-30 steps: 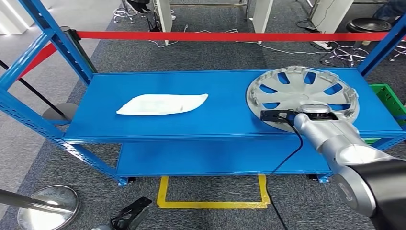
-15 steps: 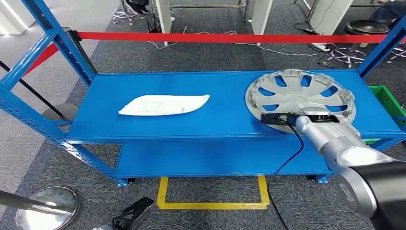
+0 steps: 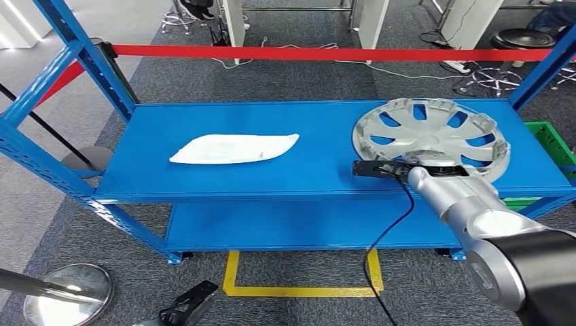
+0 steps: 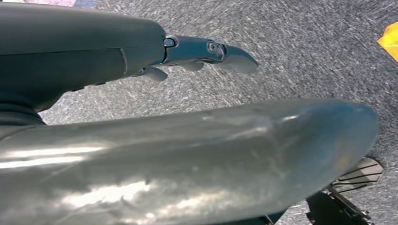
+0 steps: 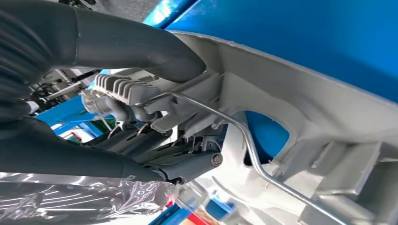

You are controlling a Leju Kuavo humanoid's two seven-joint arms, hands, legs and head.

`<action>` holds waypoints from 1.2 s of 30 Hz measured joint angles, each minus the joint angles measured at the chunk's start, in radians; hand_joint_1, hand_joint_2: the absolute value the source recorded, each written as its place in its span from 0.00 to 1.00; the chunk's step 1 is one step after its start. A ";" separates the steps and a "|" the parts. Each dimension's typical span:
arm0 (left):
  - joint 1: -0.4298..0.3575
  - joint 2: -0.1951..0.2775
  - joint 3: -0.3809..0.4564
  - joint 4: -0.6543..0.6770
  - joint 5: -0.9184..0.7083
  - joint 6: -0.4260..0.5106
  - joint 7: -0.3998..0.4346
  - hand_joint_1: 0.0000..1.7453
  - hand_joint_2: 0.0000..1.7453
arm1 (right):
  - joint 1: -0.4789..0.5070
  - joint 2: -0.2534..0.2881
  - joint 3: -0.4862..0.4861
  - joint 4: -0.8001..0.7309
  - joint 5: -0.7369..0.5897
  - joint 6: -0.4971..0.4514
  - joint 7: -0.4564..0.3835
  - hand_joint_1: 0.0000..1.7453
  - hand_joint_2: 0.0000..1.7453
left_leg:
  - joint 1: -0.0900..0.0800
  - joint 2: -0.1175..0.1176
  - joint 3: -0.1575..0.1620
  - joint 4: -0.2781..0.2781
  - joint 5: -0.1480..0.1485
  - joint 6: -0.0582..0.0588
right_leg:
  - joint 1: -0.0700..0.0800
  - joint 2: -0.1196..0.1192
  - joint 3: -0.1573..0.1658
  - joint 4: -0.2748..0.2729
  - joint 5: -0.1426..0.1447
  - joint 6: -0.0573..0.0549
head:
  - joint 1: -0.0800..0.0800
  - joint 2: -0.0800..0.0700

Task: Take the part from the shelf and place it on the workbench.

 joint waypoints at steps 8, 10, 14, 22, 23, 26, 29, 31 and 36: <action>0.010 0.005 0.001 0.000 0.020 0.013 -0.008 0.00 0.00 | -0.001 0.034 0.002 -0.006 0.005 -0.153 -0.075 1.00 1.00 | -0.001 0.000 -0.005 0.000 0.000 0.000 | -0.002 0.000 -0.005 0.000 0.000 0.000 | 0.000 0.000; 0.016 0.006 0.004 0.000 0.028 0.017 -0.014 0.00 0.00 | -0.002 0.046 0.002 -0.015 -0.005 -0.213 -0.097 1.00 1.00 | -0.001 0.000 -0.005 0.000 0.000 0.000 | -0.002 0.000 -0.006 0.000 0.000 0.000 | 0.000 0.000; 0.031 0.010 0.021 0.000 0.051 0.027 -0.029 0.00 0.00 | -0.004 0.066 0.000 -0.041 -0.040 -0.357 -0.159 1.00 1.00 | -0.001 0.000 -0.008 0.000 0.000 0.000 | -0.002 0.000 -0.008 0.001 0.000 0.000 | 0.000 0.000; 0.070 0.021 0.059 0.000 0.094 0.053 -0.074 0.00 0.00 | 0.014 0.108 0.005 -0.177 -0.132 -0.589 -0.287 1.00 1.00 | -0.001 -0.002 -0.011 0.000 0.000 0.000 | -0.002 -0.002 -0.011 0.001 0.000 0.000 | 0.000 0.000; 0.076 0.022 0.065 0.000 0.100 0.058 -0.081 0.00 0.00 | 0.027 0.110 0.014 -0.223 -0.153 -0.602 -0.291 1.00 1.00 | -0.001 -0.002 -0.011 0.000 0.000 0.000 | -0.002 -0.002 -0.011 0.001 -0.001 0.000 | 0.000 0.000; 0.097 0.028 0.079 0.000 0.113 0.068 -0.099 0.00 0.00 | 0.081 0.106 0.059 -0.393 -0.216 -0.622 -0.273 1.00 1.00 | -0.001 -0.002 -0.012 0.000 0.000 0.000 | -0.002 -0.002 -0.012 0.000 -0.001 0.000 | 0.000 0.000; 0.108 0.033 0.092 0.000 0.118 0.073 -0.108 0.00 0.00 | 0.128 0.094 0.111 -0.541 -0.249 -0.631 -0.252 1.00 1.00 | -0.001 -0.001 -0.012 0.000 -0.001 0.001 | -0.002 -0.001 -0.013 0.000 -0.001 0.000 | 0.000 0.000; 0.110 0.035 0.095 0.000 0.119 0.074 -0.108 0.00 0.00 | 0.148 0.088 0.133 -0.601 -0.255 -0.632 -0.247 1.00 1.00 | -0.001 -0.001 -0.012 0.000 -0.001 0.001 | -0.002 -0.001 -0.013 0.000 -0.001 0.000 | 0.000 0.000; 0.115 0.038 0.096 0.000 0.121 0.080 -0.108 0.00 0.25 | 0.173 0.072 0.178 -0.683 -0.287 -0.644 -0.237 1.00 1.00 | -0.002 -0.001 -0.012 0.000 -0.001 0.001 | -0.002 -0.001 -0.013 0.000 -0.001 0.000 | 0.000 0.000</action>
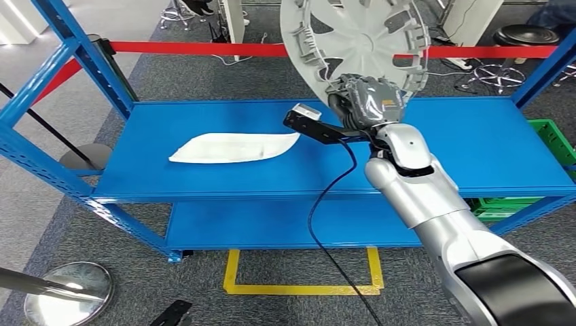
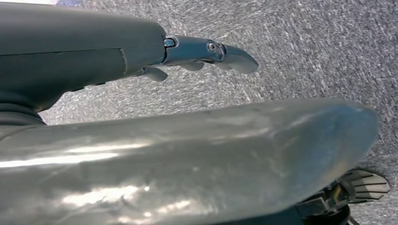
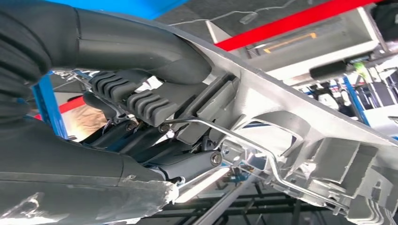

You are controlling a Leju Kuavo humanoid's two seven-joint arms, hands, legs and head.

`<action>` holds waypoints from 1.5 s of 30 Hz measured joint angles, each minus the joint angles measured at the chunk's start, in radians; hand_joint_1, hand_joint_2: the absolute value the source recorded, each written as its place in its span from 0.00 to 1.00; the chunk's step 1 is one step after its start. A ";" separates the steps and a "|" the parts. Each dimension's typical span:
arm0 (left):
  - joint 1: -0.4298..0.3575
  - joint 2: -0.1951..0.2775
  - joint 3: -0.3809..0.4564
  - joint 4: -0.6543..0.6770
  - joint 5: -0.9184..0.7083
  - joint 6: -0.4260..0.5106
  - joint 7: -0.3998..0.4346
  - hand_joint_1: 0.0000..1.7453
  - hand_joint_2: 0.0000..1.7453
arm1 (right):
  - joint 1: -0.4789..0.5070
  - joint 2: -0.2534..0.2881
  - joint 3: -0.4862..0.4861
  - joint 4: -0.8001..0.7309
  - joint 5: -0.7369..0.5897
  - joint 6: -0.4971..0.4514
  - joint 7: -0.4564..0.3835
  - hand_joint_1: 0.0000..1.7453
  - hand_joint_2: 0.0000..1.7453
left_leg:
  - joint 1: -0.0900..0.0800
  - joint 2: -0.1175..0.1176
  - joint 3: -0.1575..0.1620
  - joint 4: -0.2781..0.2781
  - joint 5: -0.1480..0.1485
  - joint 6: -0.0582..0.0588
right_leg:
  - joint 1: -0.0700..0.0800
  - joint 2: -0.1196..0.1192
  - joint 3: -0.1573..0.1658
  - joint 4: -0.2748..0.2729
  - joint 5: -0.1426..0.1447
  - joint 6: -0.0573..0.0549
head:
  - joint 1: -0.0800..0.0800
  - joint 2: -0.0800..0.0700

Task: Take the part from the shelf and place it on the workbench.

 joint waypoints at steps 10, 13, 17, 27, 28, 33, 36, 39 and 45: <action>0.005 0.006 0.005 0.000 0.005 0.020 -0.020 0.00 1.00 | 0.071 -0.054 0.070 -0.162 -0.023 -0.060 0.026 1.00 1.00 | 0.000 0.000 0.000 0.000 0.000 0.000 | 0.000 0.000 0.000 0.000 0.000 0.000 | 0.000 0.000; 0.005 0.008 0.005 0.000 0.004 0.020 -0.021 0.00 1.00 | 0.080 -0.062 0.078 -0.186 -0.024 -0.063 0.027 1.00 1.00 | 0.000 0.000 0.000 0.000 0.000 0.000 | 0.000 0.000 0.000 0.000 0.000 0.000 | 0.000 0.000; 0.005 0.009 0.005 0.000 0.004 0.035 -0.024 0.00 1.00 | 0.100 -0.070 0.085 -0.223 -0.031 -0.075 0.028 1.00 1.00 | 0.000 0.000 0.000 0.000 0.000 0.000 | 0.000 0.000 0.000 0.000 0.000 0.000 | 0.000 0.000; 0.011 0.011 0.019 0.000 0.021 0.089 -0.011 0.00 1.00 | 0.265 -0.092 0.091 -0.324 -0.177 -0.160 -0.081 1.00 1.00 | 0.000 0.000 0.000 0.000 -0.001 0.001 | 0.000 0.000 0.000 0.000 -0.001 0.000 | 0.000 0.000; 0.014 0.012 0.021 0.000 0.022 0.091 -0.008 0.00 1.00 | 0.290 -0.094 0.091 -0.328 -0.187 -0.167 -0.091 1.00 1.00 | 0.000 0.000 -0.001 0.000 -0.001 0.001 | 0.000 0.000 0.000 0.000 -0.001 0.000 | 0.000 0.000; 0.021 0.016 0.025 0.000 0.024 0.096 0.007 0.00 1.00 | 0.365 -0.099 0.091 -0.334 -0.208 -0.176 -0.108 1.00 1.00 | -0.004 0.000 -0.003 0.005 -0.006 0.009 | -0.005 0.000 0.000 -0.002 -0.002 0.005 | -0.001 0.000; 0.021 0.019 0.026 0.000 0.025 0.098 0.009 0.00 1.00 | 0.372 -0.100 0.091 -0.334 -0.212 -0.176 -0.109 1.00 1.00 | -0.008 0.000 -0.004 0.009 -0.006 0.016 | -0.008 0.000 0.001 -0.004 0.000 0.014 | 0.000 0.000; 0.020 0.019 0.026 0.000 0.025 0.100 0.009 0.00 1.00 | 0.375 -0.101 0.089 -0.337 -0.215 -0.176 -0.110 1.00 1.00 | -0.005 0.004 0.001 -0.003 0.008 0.029 | -0.010 -0.001 -0.006 0.010 -0.014 0.025 | 0.001 0.000; 0.023 0.018 0.027 0.000 0.026 0.103 0.009 0.00 1.00 | 0.391 -0.107 0.088 -0.340 -0.217 -0.175 -0.116 1.00 1.00 | 0.002 0.006 0.001 -0.005 0.013 0.031 | -0.012 -0.010 -0.108 0.280 -0.135 0.040 | 0.003 0.000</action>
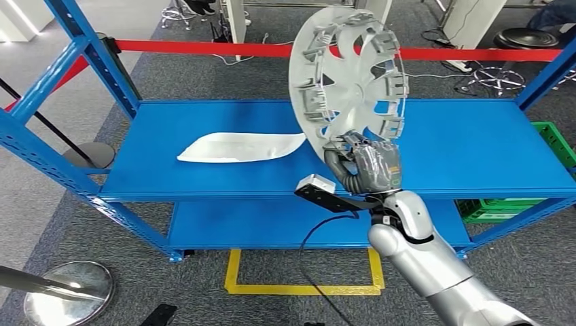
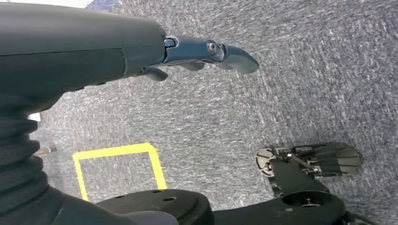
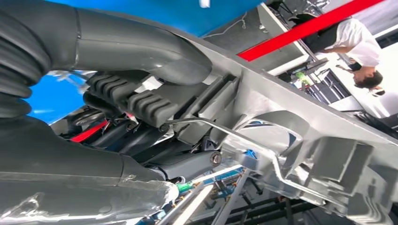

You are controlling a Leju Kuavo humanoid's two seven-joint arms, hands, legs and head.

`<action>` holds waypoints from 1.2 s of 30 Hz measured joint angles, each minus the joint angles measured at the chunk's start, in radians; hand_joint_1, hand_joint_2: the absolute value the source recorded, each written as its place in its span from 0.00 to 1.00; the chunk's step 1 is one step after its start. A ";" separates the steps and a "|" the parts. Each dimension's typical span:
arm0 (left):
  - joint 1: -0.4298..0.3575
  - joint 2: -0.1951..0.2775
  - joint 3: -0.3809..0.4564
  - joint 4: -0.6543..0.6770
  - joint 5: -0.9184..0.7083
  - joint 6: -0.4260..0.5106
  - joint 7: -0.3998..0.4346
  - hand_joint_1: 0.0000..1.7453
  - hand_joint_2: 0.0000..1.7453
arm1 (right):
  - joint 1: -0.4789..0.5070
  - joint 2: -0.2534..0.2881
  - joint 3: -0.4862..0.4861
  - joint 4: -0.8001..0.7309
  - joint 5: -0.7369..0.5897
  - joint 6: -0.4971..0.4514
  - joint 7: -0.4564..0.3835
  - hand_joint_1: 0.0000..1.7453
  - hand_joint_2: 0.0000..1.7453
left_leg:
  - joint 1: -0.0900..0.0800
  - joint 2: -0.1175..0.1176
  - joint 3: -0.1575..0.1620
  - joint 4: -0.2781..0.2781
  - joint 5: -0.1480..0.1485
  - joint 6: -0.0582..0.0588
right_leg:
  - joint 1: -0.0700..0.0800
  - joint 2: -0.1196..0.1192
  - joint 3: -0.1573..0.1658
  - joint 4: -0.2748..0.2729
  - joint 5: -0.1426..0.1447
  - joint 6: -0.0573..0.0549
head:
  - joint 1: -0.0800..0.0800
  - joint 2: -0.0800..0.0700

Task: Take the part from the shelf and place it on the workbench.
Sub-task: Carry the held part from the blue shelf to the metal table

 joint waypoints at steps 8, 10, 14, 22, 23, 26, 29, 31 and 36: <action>0.006 -0.001 0.001 0.000 0.000 -0.001 -0.001 0.00 1.00 | 0.007 -0.006 0.000 -0.019 -0.001 0.000 -0.002 1.00 1.00 | 0.006 -0.006 -0.020 0.033 -0.007 -0.044 | -0.003 0.005 0.130 -0.235 0.085 -0.026 | 0.001 0.000; 0.007 -0.001 0.001 0.000 0.000 -0.001 -0.001 0.00 1.00 | 0.010 -0.007 0.000 -0.022 -0.001 0.001 -0.002 1.00 1.00 | 0.007 -0.003 -0.042 0.074 -0.047 -0.050 | -0.003 0.005 0.117 -0.234 0.093 -0.045 | -0.002 0.000; 0.006 -0.002 0.001 0.000 0.000 -0.002 -0.002 0.00 1.00 | 0.015 -0.008 -0.001 -0.028 -0.001 0.001 -0.002 1.00 1.00 | 0.005 0.000 -0.124 0.301 -0.179 -0.049 | 0.006 0.001 0.091 -0.234 0.112 -0.063 | -0.005 0.000; -0.001 -0.004 0.001 0.000 0.000 0.002 -0.002 0.00 1.00 | 0.019 -0.012 -0.009 -0.047 -0.002 0.001 -0.002 1.00 1.00 | -0.017 -0.002 0.051 0.035 -0.085 -0.017 | 0.015 0.000 0.044 -0.242 0.172 -0.043 | -0.004 0.000; 0.000 -0.005 0.002 0.000 0.000 0.002 -0.002 0.00 1.00 | 0.022 -0.012 -0.009 -0.047 -0.002 0.001 -0.002 1.00 1.00 | -0.018 -0.002 0.046 0.032 -0.076 -0.014 | 0.012 0.000 0.042 -0.246 0.180 -0.036 | -0.005 0.000; 0.004 -0.002 0.002 0.000 0.000 0.004 -0.002 0.00 1.00 | 0.033 -0.016 -0.009 -0.048 -0.003 0.002 -0.002 1.00 1.00 | -0.017 0.002 0.026 0.023 -0.046 0.005 | 0.009 -0.002 0.018 -0.187 0.108 -0.023 | -0.004 0.000; 0.004 -0.001 0.002 0.000 -0.001 0.004 -0.002 0.00 1.00 | 0.035 -0.018 -0.010 -0.048 -0.003 0.002 -0.002 1.00 1.00 | -0.017 0.003 -0.006 0.024 -0.018 0.012 | 0.010 -0.002 -0.017 -0.004 -0.015 -0.016 | -0.004 0.000; 0.004 -0.001 0.002 0.000 -0.001 0.003 -0.002 0.00 1.00 | 0.034 -0.019 -0.010 -0.048 -0.003 0.003 -0.002 1.00 1.00 | -0.017 0.003 -0.030 0.024 0.001 0.010 | 0.011 -0.002 0.007 0.026 -0.006 -0.015 | -0.003 0.000; 0.001 -0.001 0.002 0.000 -0.004 0.002 0.001 0.00 1.00 | 0.027 -0.018 -0.010 -0.051 -0.006 0.003 -0.002 1.00 1.00 | -0.018 0.001 -0.070 0.030 0.042 -0.010 | 0.015 -0.001 0.209 -0.244 0.020 -0.026 | -0.004 0.000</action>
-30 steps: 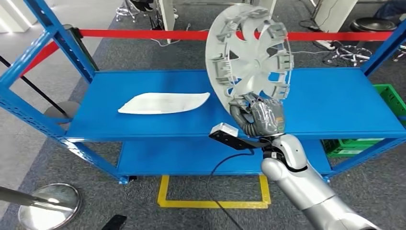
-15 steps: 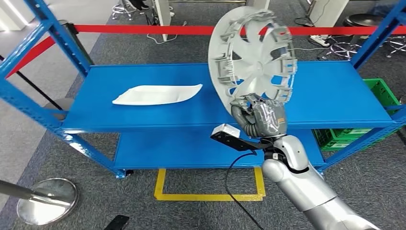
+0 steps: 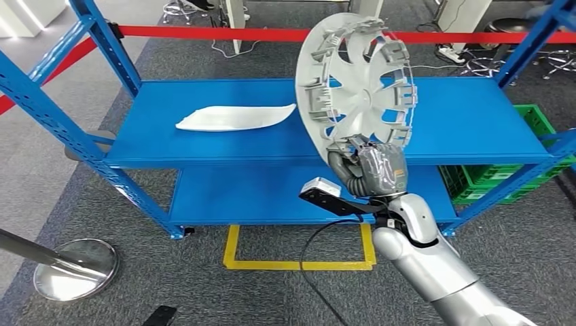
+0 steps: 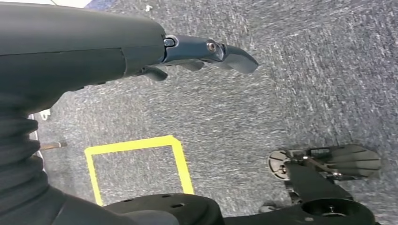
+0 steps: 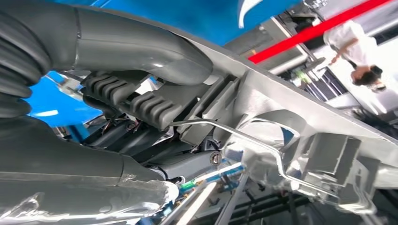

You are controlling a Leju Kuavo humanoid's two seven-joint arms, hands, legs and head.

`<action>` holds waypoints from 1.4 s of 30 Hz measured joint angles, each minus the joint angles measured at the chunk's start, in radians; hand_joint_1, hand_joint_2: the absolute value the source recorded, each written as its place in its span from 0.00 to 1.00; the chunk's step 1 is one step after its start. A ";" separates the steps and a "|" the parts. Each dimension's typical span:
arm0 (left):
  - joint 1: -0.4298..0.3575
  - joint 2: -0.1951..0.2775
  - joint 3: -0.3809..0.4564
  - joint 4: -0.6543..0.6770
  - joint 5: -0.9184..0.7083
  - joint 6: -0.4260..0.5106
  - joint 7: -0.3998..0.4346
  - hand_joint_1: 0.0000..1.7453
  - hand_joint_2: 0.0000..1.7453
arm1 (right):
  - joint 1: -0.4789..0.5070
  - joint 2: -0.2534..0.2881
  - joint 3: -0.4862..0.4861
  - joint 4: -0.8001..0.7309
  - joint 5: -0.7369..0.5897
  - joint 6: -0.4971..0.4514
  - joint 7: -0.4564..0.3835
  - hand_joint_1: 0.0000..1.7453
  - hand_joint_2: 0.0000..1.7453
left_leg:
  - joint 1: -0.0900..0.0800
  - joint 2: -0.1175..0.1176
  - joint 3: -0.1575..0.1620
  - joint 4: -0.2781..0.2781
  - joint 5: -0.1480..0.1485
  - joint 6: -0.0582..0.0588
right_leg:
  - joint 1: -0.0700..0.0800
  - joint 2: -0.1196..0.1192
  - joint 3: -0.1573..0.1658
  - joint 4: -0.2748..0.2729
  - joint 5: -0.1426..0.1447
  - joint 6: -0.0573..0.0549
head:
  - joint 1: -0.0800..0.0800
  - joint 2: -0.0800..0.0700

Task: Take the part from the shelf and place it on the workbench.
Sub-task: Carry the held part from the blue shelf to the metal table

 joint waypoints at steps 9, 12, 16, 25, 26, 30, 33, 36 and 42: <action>-0.008 0.001 0.000 0.000 -0.007 -0.005 0.008 0.00 1.00 | -0.009 0.000 -0.005 0.000 -0.012 0.000 -0.006 1.00 1.00 | 0.010 -0.001 -0.085 0.269 -0.183 -0.040 | -0.001 -0.004 -0.086 -0.013 0.079 -0.042 | -0.005 0.000; -0.013 0.001 0.000 0.000 -0.009 -0.007 0.011 0.00 1.00 | -0.011 0.000 -0.006 0.001 -0.014 0.000 -0.008 1.00 1.00 | 0.015 0.000 -0.011 0.227 -0.115 -0.041 | -0.001 -0.005 -0.127 -0.012 0.113 -0.035 | -0.005 0.000; -0.028 -0.001 0.000 0.000 -0.011 -0.007 0.012 0.00 1.00 | -0.027 0.000 -0.011 0.003 -0.016 0.000 -0.009 1.00 1.00 | 0.013 -0.005 0.133 0.012 -0.130 -0.028 | 0.000 -0.006 -0.167 -0.011 0.158 -0.014 | -0.002 0.000; -0.022 0.006 0.000 0.000 -0.015 -0.011 0.019 0.00 1.00 | -0.027 0.000 -0.012 0.024 -0.016 0.000 -0.013 1.00 1.00 | 0.003 -0.002 0.043 -0.006 -0.041 0.019 | -0.006 -0.006 -0.225 0.274 -0.031 0.010 | 0.002 0.000; -0.021 0.006 0.000 0.000 -0.015 -0.011 0.019 0.00 1.00 | -0.028 0.001 -0.012 0.025 -0.016 0.000 -0.013 1.00 1.00 | 0.002 -0.002 0.029 -0.006 -0.030 0.018 | -0.006 -0.006 -0.199 0.264 -0.011 0.008 | 0.002 0.000; -0.021 0.005 0.000 0.000 -0.015 -0.011 0.019 0.00 1.00 | -0.038 0.002 -0.013 0.026 -0.016 0.000 -0.014 1.00 1.00 | 0.001 -0.002 -0.017 -0.003 0.013 0.003 | -0.002 -0.006 -0.017 0.031 0.010 0.001 | 0.001 0.000; -0.020 0.006 0.000 0.000 -0.015 -0.011 0.019 0.00 1.00 | -0.039 0.004 -0.013 0.026 -0.016 0.000 -0.014 1.00 1.00 | 0.001 -0.002 -0.030 -0.009 0.044 -0.014 | 0.002 -0.005 -0.005 -0.018 0.009 -0.012 | 0.001 0.000; -0.018 0.007 0.000 0.000 -0.016 -0.011 0.019 0.00 1.00 | -0.039 0.004 -0.013 0.027 -0.016 -0.001 -0.014 1.00 1.00 | 0.004 -0.001 -0.058 0.049 -0.033 -0.033 | -0.002 -0.007 -0.037 -0.021 0.044 -0.033 | -0.003 0.000; -0.019 0.006 0.000 0.000 -0.017 -0.013 0.017 0.00 1.00 | -0.033 0.005 -0.013 0.026 -0.016 -0.001 -0.015 1.00 1.00 | 0.009 -0.001 -0.052 0.256 -0.113 -0.046 | 0.000 -0.008 -0.124 -0.019 0.113 -0.037 | -0.006 0.000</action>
